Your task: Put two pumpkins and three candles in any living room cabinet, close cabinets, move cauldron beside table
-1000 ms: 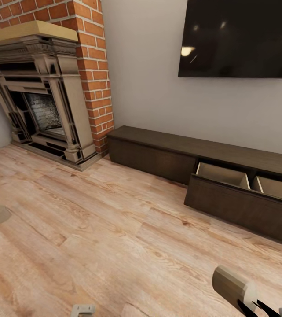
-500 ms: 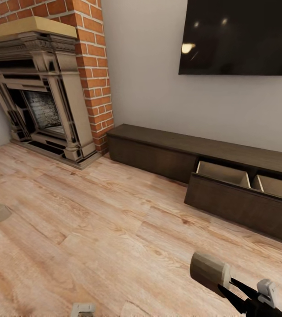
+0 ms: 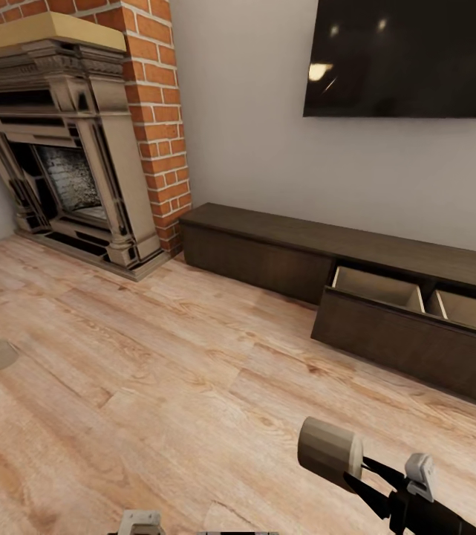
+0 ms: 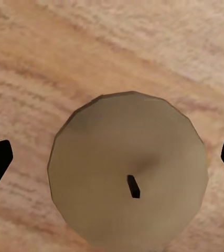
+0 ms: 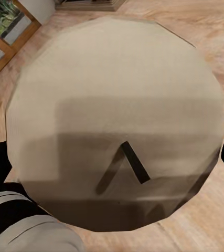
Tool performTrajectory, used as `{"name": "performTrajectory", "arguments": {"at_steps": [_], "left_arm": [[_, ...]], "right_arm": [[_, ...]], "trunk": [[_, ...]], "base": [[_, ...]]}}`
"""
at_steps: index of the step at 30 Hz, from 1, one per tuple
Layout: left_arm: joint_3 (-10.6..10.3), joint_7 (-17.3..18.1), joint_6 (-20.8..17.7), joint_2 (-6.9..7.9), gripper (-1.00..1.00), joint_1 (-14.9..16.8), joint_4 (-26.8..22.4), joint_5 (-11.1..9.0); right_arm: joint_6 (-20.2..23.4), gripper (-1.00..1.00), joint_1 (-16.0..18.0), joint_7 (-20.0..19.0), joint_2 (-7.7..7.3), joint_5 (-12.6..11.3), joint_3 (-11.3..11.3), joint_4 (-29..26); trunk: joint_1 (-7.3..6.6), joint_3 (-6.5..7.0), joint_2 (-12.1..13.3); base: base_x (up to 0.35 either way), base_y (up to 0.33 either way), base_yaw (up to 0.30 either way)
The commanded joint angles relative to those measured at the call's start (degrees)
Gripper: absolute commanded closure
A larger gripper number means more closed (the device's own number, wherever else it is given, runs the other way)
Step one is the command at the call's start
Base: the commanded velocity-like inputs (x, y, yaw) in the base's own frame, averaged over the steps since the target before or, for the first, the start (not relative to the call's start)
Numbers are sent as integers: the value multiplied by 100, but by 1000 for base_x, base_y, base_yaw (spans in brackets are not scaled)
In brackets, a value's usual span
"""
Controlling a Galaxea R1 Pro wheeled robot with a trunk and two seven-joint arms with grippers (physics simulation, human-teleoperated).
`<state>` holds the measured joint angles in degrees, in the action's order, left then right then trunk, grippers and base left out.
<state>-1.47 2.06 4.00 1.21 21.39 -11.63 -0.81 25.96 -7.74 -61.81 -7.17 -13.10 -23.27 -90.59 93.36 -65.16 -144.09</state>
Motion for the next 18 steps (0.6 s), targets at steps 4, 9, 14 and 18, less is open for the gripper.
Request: {"name": "performTrajectory", "arguments": {"at_steps": [4,9,14,18], "left_arm": [[-19,17,38,-3,-100,5,3,-7],[-20,21,134,-6,-100,5,3,-10],[-20,22,185,-12,-100,5,3,-15],[-29,29,215,-13,-100,5,3,-15]], "right_arm": [[85,100,1,-51,0,-55,131,-2],[85,100,1,-51,2,-53,196,-2],[85,100,1,-49,2,-52,211,-2],[85,100,1,-44,4,-52,214,-2]], "trunk": [[9,-92,-7],[12,-114,-8],[12,-114,-8],[17,-159,-11]], "base": [[0,0,0],[0,0,0],[0,0,0],[0,0,0]]}}
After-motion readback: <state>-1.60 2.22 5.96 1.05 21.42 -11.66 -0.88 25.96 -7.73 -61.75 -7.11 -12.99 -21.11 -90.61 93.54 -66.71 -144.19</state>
